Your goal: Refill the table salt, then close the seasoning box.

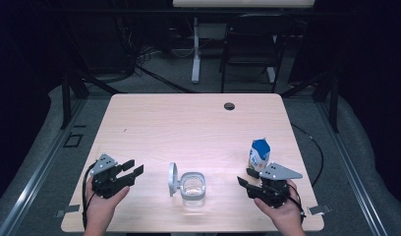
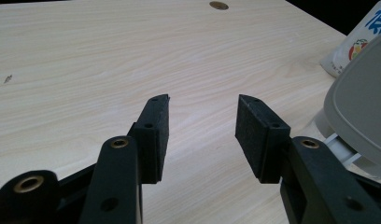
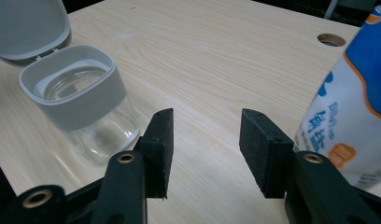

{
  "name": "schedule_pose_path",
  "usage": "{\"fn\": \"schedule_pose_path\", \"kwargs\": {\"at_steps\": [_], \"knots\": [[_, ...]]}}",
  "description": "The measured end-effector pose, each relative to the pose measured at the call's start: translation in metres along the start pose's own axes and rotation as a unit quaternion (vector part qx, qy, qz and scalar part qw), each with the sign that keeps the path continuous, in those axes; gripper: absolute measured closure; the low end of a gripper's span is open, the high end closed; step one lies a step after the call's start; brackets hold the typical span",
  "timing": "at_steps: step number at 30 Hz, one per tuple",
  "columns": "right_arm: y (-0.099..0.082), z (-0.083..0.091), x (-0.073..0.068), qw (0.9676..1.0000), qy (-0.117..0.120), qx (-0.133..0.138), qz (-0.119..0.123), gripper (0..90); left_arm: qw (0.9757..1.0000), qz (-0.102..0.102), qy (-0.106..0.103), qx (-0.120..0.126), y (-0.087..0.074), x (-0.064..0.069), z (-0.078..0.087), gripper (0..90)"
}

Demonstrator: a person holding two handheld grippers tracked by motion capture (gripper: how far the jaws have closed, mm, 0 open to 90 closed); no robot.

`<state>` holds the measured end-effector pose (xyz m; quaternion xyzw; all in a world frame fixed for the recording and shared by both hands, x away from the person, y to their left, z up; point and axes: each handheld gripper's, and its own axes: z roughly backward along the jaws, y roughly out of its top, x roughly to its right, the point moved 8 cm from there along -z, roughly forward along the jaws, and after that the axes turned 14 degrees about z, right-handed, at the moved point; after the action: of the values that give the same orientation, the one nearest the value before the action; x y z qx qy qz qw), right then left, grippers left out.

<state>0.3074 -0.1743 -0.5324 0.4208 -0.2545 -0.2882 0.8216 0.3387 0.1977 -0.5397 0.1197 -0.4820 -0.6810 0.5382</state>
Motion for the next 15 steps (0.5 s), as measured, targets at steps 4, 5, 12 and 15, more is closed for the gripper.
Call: {"fn": "schedule_pose_path", "kwargs": {"at_steps": [4,5,12,15], "knots": [[-0.012,0.005,0.005,0.9998,-0.008,-0.019,0.007,56.4,1.0,-0.002,0.007,-0.002,-0.001,-0.003,0.002,55.4],[-0.015,0.007,0.006,0.9997,-0.009,-0.021,0.004,56.4,1.0,-0.001,0.006,0.001,-0.001,-0.003,0.002,55.4],[-0.034,0.017,0.023,0.9989,-0.03,-0.028,-0.024,55.2,0.9999,0.009,0.012,0.005,0.001,-0.01,0.006,55.0],[-0.039,0.019,0.03,0.9978,-0.043,-0.03,-0.041,52.7,0.9999,0.01,0.012,0.006,0.001,-0.012,0.004,55.0]]}}
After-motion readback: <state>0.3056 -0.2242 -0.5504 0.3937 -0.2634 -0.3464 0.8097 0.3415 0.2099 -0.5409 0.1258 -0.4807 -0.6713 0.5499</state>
